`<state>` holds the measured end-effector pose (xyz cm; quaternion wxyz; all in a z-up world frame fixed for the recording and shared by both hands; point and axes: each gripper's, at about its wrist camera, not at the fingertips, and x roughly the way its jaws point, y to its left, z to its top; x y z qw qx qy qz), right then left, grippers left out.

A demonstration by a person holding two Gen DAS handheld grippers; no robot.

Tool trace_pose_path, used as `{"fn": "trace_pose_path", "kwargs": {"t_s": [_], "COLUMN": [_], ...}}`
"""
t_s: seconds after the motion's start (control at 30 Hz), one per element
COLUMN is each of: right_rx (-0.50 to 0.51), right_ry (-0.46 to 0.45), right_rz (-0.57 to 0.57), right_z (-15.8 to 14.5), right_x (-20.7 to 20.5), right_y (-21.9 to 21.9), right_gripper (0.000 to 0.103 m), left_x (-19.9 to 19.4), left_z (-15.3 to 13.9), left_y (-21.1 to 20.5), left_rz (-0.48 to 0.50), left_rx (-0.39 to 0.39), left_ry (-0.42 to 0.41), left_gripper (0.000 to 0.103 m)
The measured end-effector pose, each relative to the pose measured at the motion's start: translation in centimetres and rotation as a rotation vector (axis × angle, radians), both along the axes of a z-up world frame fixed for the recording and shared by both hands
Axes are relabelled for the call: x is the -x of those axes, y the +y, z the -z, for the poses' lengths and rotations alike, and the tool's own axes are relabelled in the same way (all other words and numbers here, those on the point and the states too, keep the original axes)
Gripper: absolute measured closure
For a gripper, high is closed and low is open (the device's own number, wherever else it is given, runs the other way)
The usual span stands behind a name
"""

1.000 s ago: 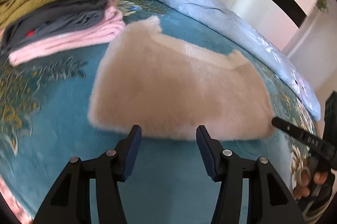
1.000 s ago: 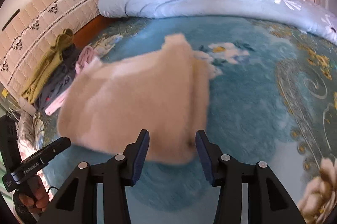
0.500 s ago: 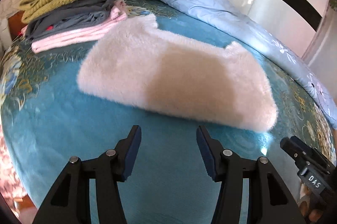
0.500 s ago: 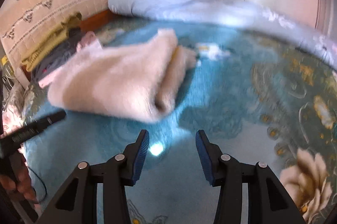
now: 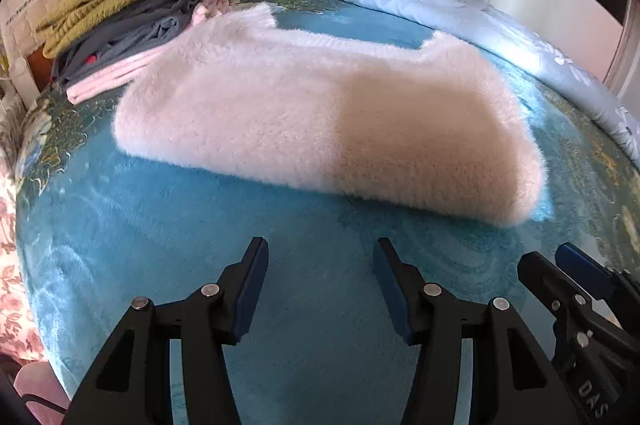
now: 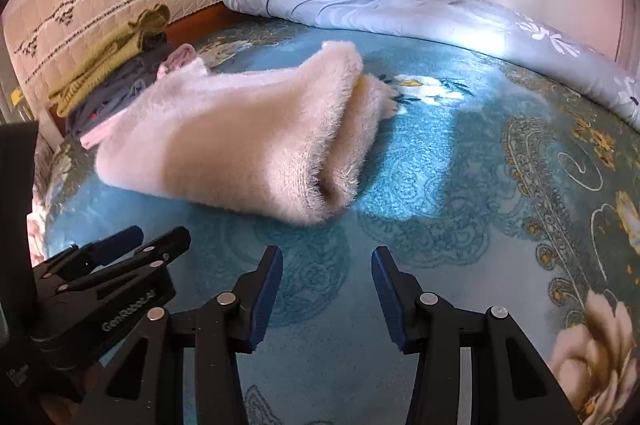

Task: Fold clothes

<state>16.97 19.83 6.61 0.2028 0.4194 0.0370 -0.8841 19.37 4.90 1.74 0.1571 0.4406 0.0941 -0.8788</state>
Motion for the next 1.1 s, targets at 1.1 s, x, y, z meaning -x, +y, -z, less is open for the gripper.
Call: {"fn": "trace_pose_path", "kwargs": {"t_s": [1.1], "right_rx": [-0.058], "right_ry": [0.003], "right_rz": [0.007], "right_z": [1.8], "right_x": [0.0], "right_y": [0.8], "right_gripper": [0.035], "left_x": [-0.7], "left_z": [1.3], "left_y": [0.9], "left_rz": [-0.162], "left_rx": [-0.004], "left_ry": [0.026], "left_gripper": [0.018]}}
